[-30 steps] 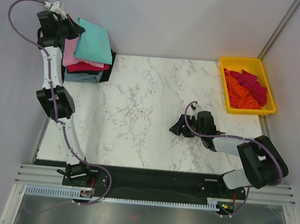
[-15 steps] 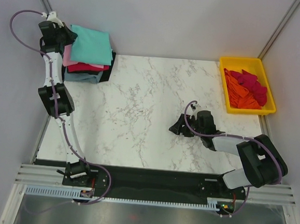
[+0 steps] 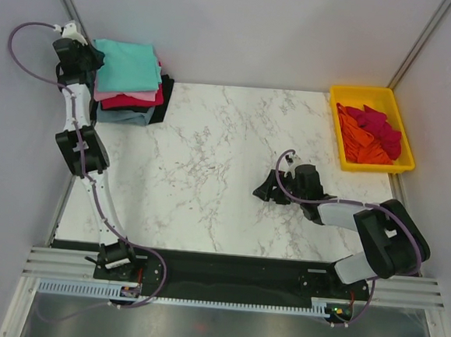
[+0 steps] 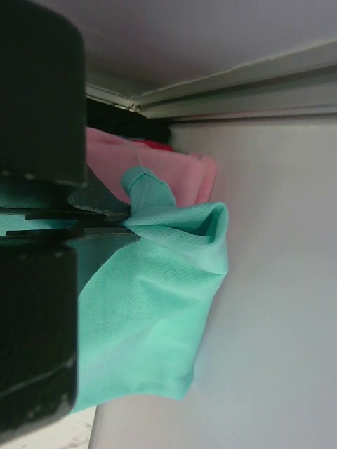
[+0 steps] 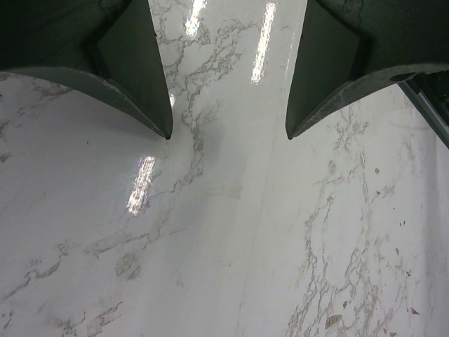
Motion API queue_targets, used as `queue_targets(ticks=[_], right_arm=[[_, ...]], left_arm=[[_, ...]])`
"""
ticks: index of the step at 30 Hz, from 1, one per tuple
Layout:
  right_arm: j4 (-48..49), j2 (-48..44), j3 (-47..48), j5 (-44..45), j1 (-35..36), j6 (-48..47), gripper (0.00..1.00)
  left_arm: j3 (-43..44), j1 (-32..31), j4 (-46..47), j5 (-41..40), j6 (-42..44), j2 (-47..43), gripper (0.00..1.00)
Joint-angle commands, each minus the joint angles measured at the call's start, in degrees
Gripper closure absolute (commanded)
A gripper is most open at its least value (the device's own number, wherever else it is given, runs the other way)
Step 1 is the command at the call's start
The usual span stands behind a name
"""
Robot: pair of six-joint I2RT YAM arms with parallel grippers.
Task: Fold and stack the t-shirts
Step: Neatly place the folded tshirt to the corner, then reset both grippers
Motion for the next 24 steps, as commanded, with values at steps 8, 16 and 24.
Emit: queue_targets(ticks=[8, 16, 24], right_arm=[[-5.0, 2.2, 0.2, 1.6, 0.0, -1.5, 0.25], [-4.8, 2.0, -0.2, 1.6, 0.0, -1.4, 0.25], [-4.0, 1.1, -1.2, 1.9, -0.1, -1.2, 0.25]], left_arm=[[1.4, 2.1, 3.5, -7.2, 2.3, 1.7, 0.0], [-4.6, 2.0, -0.3, -17.6, 1.1, -8.6, 0.0], [-18.2, 0.0, -3.9, -27.2, -2.6, -20.7, 0.0]])
